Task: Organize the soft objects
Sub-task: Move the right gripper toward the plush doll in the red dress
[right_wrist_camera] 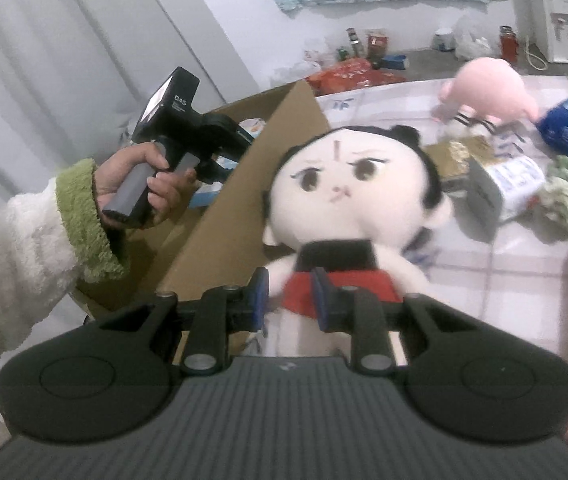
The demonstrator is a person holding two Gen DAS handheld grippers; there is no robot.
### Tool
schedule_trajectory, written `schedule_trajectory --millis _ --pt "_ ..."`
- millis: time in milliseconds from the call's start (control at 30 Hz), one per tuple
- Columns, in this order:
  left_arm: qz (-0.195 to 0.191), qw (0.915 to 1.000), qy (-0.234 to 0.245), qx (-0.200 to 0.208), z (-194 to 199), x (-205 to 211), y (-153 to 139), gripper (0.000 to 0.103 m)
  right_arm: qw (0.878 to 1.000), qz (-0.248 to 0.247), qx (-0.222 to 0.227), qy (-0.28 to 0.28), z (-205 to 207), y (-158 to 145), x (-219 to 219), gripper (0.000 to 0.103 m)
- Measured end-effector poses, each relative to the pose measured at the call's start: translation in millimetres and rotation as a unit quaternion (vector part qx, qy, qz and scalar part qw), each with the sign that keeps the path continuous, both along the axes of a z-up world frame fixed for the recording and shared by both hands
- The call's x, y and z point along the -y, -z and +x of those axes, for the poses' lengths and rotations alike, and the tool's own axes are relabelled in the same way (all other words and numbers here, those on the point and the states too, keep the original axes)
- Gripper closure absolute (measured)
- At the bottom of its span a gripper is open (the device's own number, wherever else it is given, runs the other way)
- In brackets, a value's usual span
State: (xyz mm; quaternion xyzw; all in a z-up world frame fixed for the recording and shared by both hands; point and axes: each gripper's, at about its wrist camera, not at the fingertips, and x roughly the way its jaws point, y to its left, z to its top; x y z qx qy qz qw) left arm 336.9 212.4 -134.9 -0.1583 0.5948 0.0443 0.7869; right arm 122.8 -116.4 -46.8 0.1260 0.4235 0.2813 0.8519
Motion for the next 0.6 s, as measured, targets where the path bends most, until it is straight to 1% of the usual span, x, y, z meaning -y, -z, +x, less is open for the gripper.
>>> schedule_trajectory --millis 33,133,233,400,433,467,500,533,567,600 --pt "0.003 1.0000 -0.001 0.002 1.4 1.9 0.3 0.080 1.000 -0.002 -0.001 0.004 -2.3 0.2 5.6 0.081" --pt "-0.002 0.9998 -0.006 0.018 5.8 8.8 -1.6 0.083 1.000 -0.006 -0.003 0.016 -3.9 -3.3 14.7 0.080" --pt "-0.034 0.9989 -0.014 0.030 11.4 8.5 -1.1 0.083 1.000 -0.008 -0.009 0.025 -9.1 -4.2 21.0 0.080" --pt "-0.067 0.9956 -0.044 0.047 23.9 5.4 5.6 0.083 0.999 -0.016 -0.016 0.031 -5.7 -5.7 19.5 0.080" --pt "-0.073 0.9949 -0.051 0.049 25.4 3.7 7.1 0.080 0.999 -0.018 -0.016 0.030 -6.4 -6.9 19.9 0.080" --pt "-0.075 0.9941 -0.055 0.055 26.5 2.8 7.8 0.069 0.999 -0.019 -0.016 0.029 -6.3 -7.6 18.4 0.080" --pt "-0.077 0.9931 -0.058 0.068 26.5 1.4 6.9 0.055 0.999 -0.021 -0.015 0.028 -5.9 -8.8 17.3 0.080" --pt "-0.074 0.9922 -0.062 0.079 27.1 0.3 4.8 0.051 0.999 -0.022 -0.013 0.028 -6.5 -10.2 16.0 0.080" --pt "-0.077 0.9909 -0.070 0.085 25.3 -2.5 2.0 0.043 0.999 -0.023 -0.011 0.027 -7.4 -11.6 14.9 0.080" --pt "-0.090 0.9885 -0.076 0.095 22.3 -5.7 -1.5 0.037 0.999 -0.024 -0.009 0.027 -7.9 -13.1 14.9 0.080"
